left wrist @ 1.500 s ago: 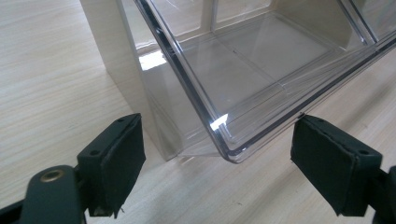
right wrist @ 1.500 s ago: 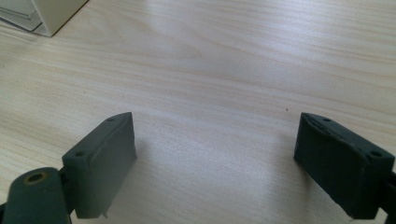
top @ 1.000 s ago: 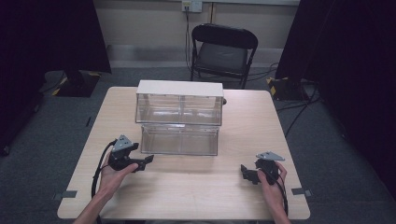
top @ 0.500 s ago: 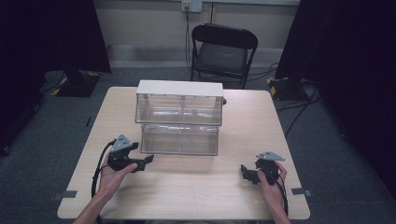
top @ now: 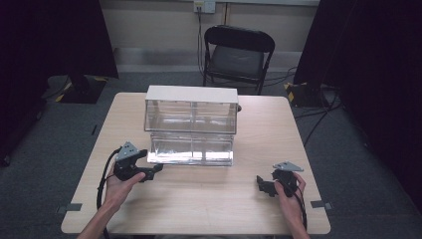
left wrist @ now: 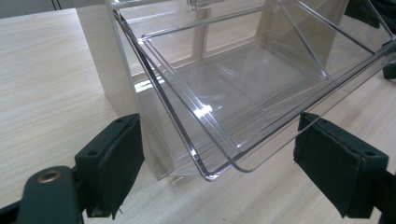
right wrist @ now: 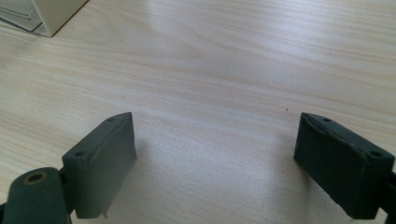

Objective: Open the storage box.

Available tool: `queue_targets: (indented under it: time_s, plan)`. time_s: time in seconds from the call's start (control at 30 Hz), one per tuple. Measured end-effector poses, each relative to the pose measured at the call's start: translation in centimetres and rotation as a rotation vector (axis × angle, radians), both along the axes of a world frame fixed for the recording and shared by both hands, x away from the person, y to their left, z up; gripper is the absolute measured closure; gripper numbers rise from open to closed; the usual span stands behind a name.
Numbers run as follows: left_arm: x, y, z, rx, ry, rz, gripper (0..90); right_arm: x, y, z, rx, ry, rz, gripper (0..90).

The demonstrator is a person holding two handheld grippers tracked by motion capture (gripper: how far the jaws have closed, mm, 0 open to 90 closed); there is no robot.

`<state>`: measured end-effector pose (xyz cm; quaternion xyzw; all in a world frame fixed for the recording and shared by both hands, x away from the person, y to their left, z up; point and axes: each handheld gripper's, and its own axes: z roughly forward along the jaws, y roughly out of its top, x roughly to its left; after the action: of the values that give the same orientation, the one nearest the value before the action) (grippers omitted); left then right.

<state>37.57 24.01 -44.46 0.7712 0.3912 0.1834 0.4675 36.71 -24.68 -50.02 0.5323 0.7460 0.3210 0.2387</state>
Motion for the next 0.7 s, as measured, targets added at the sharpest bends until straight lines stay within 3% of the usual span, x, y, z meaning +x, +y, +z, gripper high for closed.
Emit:
queue_targets:
  time_s: [0.33, 0.7]
  plan:
    - [0.02, -0.21, 0.19, -0.018, 0.010, -0.005, 15.7, 0.00, 0.00, 0.00, 0.000, 0.000, 0.000, 12.0]
    - [0.00, -0.49, 0.70, -0.039, -0.011, -0.006, 15.7, 0.01, 0.01, 0.00, 0.001, 0.001, 0.000, 11.8]
